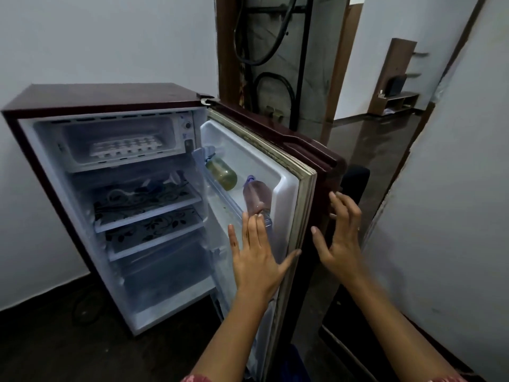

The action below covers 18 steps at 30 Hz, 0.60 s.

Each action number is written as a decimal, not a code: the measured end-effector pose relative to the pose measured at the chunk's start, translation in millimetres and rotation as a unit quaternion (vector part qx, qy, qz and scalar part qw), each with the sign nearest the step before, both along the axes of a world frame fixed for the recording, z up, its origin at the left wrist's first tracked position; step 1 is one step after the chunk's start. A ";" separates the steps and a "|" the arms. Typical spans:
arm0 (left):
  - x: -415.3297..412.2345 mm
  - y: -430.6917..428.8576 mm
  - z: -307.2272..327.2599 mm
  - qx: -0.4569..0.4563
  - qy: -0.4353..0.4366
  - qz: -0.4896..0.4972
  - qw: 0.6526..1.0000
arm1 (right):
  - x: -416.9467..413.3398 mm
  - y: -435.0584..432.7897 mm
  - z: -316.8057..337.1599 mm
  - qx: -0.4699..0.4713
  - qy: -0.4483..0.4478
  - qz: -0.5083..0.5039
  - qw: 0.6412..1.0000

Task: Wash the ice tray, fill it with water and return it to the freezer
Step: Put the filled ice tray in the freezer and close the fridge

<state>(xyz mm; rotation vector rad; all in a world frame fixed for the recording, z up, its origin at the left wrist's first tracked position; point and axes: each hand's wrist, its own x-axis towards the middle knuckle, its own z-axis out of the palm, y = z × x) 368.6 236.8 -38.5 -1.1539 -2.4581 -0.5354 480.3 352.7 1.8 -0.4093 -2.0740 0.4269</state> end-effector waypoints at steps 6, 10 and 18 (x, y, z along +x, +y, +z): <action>-22.2 -37.9 -1.3 -0.002 0.005 0.045 0.999 | -23.4 -24.8 -19.3 -0.055 -0.001 0.029 0.998; -41.1 -65.3 -0.1 -0.010 0.008 0.088 0.996 | -41.9 -52.0 -29.8 -0.018 -0.025 0.029 0.999; -58.4 -120.1 -8.1 0.043 0.037 0.064 0.996 | -75.1 -79.8 -26.9 0.140 -0.030 0.042 0.989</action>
